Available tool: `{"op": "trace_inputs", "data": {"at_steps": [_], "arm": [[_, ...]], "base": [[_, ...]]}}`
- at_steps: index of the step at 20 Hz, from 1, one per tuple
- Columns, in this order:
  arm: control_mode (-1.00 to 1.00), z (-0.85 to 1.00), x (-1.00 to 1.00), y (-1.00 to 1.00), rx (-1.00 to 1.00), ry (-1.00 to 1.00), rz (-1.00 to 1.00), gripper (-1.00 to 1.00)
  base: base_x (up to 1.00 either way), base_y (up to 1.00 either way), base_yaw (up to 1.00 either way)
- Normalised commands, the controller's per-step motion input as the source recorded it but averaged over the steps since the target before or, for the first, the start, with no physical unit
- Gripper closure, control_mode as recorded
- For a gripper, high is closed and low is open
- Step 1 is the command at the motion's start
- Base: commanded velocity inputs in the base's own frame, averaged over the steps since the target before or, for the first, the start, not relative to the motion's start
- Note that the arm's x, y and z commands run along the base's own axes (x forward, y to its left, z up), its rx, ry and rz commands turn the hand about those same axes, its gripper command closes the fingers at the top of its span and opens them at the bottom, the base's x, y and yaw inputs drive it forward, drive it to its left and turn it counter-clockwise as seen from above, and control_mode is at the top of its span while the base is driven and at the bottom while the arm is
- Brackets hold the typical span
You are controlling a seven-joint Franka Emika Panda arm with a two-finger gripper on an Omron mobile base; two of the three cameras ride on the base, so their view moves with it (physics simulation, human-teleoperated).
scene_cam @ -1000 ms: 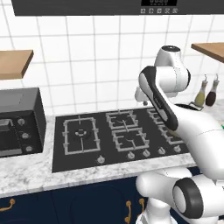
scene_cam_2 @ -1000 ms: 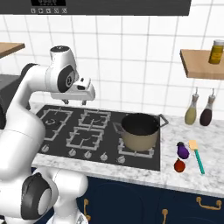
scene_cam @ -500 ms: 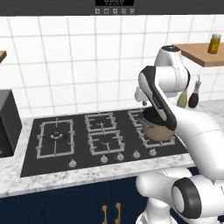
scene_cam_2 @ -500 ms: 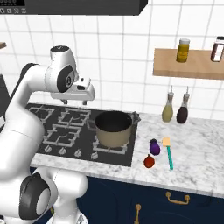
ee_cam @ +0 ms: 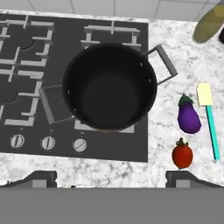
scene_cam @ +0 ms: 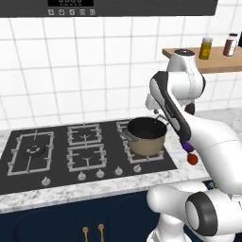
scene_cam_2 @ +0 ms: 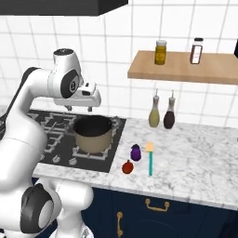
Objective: Put the tomato and eggplant in the pot. Retrieve the spatula and lightly stir the vegetables in the pot.
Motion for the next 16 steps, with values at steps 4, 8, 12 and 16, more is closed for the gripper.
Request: {"op": "trace_inputs", "data": {"at_steps": [4, 8, 12, 16], "arm": [[1.00, 0.00, 0.00, 0.00, 0.00, 0.00, 0.00, -1.00], [1.00, 0.00, 0.00, 0.00, 0.00, 0.00, 0.00, -1.00], [1.00, 0.00, 0.00, 0.00, 0.00, 0.00, 0.00, -1.00], [-1.00, -0.01, 0.02, -0.21, 0.02, 0.00, -0.09, -1.00]], "base": [[0.15, -0.56, 0.00], [0.22, -0.46, -0.04], [0.20, -0.31, -0.09], [0.00, 0.00, 0.00]]}}
